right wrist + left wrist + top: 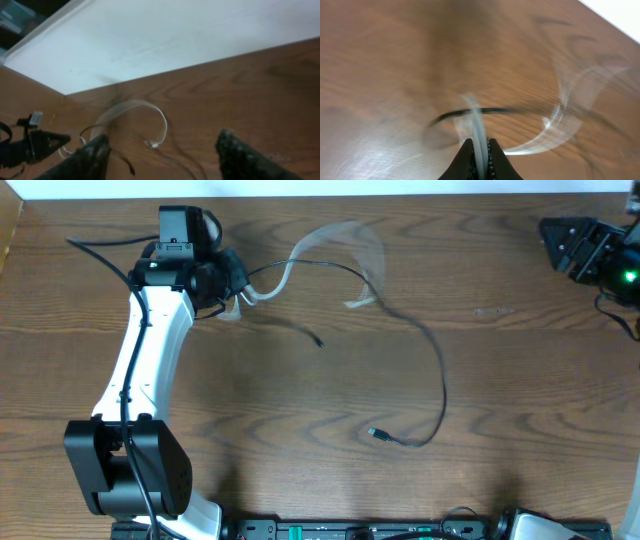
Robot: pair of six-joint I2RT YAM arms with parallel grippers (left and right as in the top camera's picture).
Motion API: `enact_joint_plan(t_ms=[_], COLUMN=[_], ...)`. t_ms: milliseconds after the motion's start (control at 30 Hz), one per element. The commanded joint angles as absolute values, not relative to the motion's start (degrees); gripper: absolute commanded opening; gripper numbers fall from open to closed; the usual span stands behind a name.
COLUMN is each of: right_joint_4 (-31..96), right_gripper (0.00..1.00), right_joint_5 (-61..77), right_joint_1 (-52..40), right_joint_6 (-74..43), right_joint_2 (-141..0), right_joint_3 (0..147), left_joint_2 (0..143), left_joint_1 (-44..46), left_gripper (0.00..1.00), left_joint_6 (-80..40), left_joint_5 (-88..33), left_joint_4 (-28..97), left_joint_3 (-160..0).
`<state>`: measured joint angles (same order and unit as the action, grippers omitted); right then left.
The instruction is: Untangle cables
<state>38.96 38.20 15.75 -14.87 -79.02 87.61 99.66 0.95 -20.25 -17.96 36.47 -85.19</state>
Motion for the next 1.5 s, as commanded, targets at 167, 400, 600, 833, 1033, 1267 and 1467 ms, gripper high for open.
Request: enact_joint_plan(t_ms=[167, 400, 600, 833, 1033, 1267, 1467], right_joint_4=[39.44, 37.23, 33.23, 33.15, 38.09, 39.92, 38.48], right_gripper=[0.72, 0.74, 0.75, 0.76, 0.77, 0.7, 0.65], right_joint_5=[37.69, 39.72, 44.88, 49.45, 53.76, 53.71, 53.76], right_joint_1=[8.47, 1.8, -3.92, -9.76, -12.88, -15.88, -17.47], right_joint_6=[-9.3, -7.92, -4.4, 8.58, 25.06, 32.51, 34.81], right_joint_2=[-84.03, -88.6, -90.7, -91.09, -91.11, -93.03, -95.94], right_joint_3=[88.23, 88.23, 88.23, 88.23, 88.23, 88.23, 88.23], left_joint_2=[96.77, 88.55, 81.54, 78.74, 79.94, 80.03, 80.03], left_joint_1=[3.79, 7.68, 9.32, 9.34, 9.34, 9.34, 9.34], left_gripper=[0.08, 0.07, 0.08, 0.07, 0.08, 0.07, 0.08], left_joint_6=[-12.64, -12.49, -14.94, -15.05, -13.45, -12.19, -12.05], left_joint_5=[-35.66, -41.04, -42.33, -45.71, -45.91, -52.58, -56.55], left_joint_4=[31.35, 25.5, 23.73, 30.92, 38.65, 40.01, 40.05], left_joint_3=[-85.52, -85.52, -85.52, -85.52, -85.49, -85.49, -85.49])
